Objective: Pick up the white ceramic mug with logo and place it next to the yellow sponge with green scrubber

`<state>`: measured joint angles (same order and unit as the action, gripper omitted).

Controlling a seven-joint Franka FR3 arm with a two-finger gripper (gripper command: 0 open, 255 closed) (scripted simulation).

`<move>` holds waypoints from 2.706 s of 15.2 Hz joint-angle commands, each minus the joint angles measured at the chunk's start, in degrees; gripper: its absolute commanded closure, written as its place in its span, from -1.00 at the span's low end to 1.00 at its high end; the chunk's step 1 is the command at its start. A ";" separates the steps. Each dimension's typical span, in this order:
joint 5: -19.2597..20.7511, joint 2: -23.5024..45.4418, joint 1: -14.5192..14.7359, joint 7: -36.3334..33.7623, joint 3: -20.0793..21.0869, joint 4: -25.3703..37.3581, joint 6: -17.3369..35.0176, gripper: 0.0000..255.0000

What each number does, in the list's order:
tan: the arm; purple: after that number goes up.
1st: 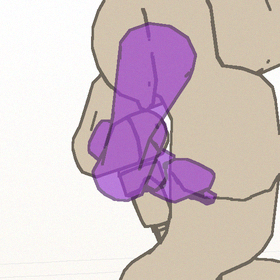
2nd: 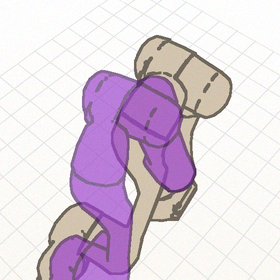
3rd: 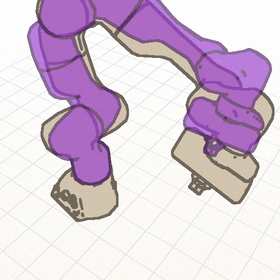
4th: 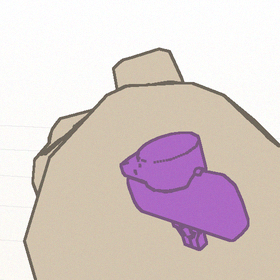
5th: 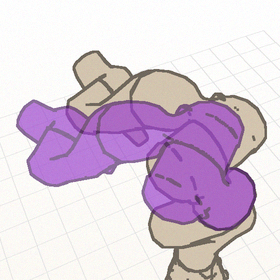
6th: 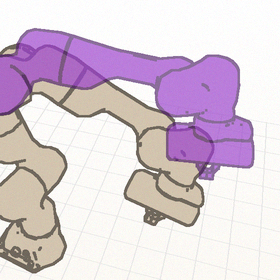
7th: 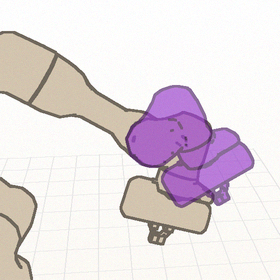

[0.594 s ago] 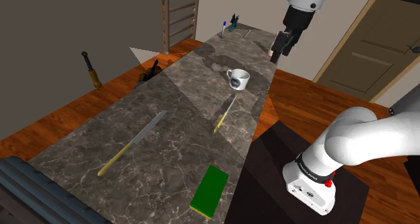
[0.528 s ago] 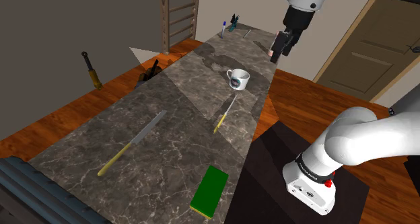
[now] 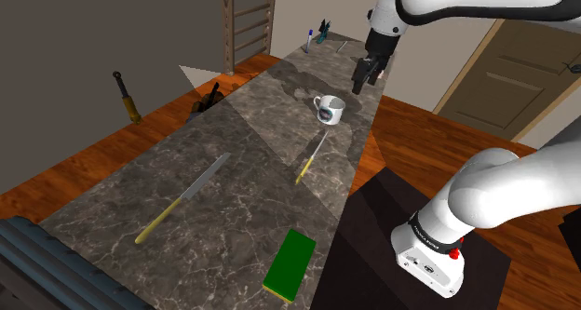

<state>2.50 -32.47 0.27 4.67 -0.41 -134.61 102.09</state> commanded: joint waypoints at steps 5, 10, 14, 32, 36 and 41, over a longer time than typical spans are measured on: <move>1.17 10.31 -0.81 2.44 -1.90 0.33 10.07 -1.00; 1.57 20.36 -1.41 4.51 -3.33 3.22 17.28 -1.00; 1.43 28.81 -1.88 6.23 -4.25 6.92 22.06 -1.00; 1.24 34.67 -2.25 6.87 -4.64 5.77 29.08 1.00; 1.24 34.67 -2.25 6.87 -4.64 5.77 29.08 1.00; 1.24 34.68 -2.25 6.87 -4.64 5.77 29.09 1.00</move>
<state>3.73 2.21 -1.97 11.54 -5.04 -128.84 131.18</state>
